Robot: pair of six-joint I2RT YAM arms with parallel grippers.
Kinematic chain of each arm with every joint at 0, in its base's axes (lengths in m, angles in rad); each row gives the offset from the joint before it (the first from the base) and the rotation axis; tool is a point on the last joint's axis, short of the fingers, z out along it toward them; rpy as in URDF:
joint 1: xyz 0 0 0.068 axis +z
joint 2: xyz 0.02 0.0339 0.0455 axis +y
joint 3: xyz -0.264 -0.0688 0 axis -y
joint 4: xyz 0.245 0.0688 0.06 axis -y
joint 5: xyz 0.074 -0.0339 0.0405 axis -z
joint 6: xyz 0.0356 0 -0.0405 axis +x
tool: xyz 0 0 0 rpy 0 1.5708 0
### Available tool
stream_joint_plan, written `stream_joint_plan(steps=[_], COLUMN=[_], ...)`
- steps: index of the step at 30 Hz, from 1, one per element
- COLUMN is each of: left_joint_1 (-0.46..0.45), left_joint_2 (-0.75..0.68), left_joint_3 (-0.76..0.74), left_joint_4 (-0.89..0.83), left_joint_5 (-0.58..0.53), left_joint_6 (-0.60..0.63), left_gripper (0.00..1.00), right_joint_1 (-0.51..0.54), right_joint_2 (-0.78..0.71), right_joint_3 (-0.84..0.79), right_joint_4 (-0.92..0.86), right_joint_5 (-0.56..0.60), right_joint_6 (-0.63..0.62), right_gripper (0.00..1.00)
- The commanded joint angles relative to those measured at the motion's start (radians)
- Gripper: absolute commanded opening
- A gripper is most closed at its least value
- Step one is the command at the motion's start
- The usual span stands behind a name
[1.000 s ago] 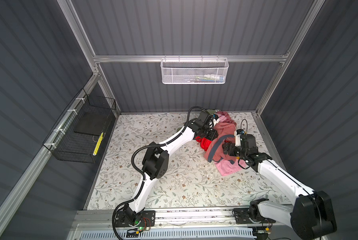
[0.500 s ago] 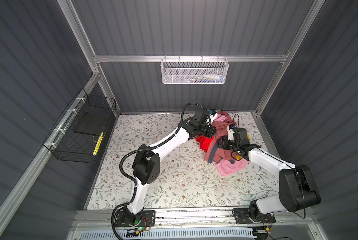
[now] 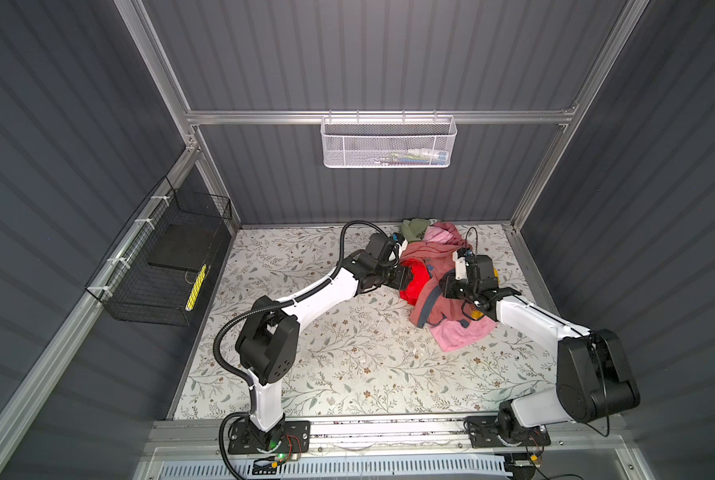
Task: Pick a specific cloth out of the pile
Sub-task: 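Grasp the red garment under the pink sweatshirt with the left gripper, then lift the red garment up and out of the pile with the left gripper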
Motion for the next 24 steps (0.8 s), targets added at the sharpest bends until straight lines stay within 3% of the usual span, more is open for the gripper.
stream_joint_plan(steps=[1, 8, 11, 14, 24], left_joint_1=[-0.003, -0.004, -0.004, -0.003, 0.038], left_joint_2=[0.036, 0.188, 0.223, 0.203, -0.086], left_joint_3=[0.026, 0.155, 0.191, 0.198, 0.251], left_joint_4=[0.052, 0.051, 0.051, 0.058, -0.088], left_joint_5=[0.063, 0.154, 0.155, 0.141, -0.03], left_joint_6=[-0.033, -0.068, -0.077, -0.069, 0.082], left_gripper=[0.57, 0.48, 0.32, 0.02, 0.0], right_joint_1=[-0.008, -0.01, -0.014, -0.023, -0.086], right_joint_2=[-0.03, -0.049, -0.047, -0.044, -0.053], right_joint_3=[-0.019, -0.039, -0.041, -0.046, -0.089], right_joint_4=[0.006, 0.007, 0.012, 0.012, 0.03], right_joint_5=[0.01, 0.02, 0.017, 0.025, 0.034], right_joint_6=[-0.012, -0.013, -0.008, 0.002, 0.043], right_gripper=[0.28, 0.29, 0.29, 0.29, 0.29])
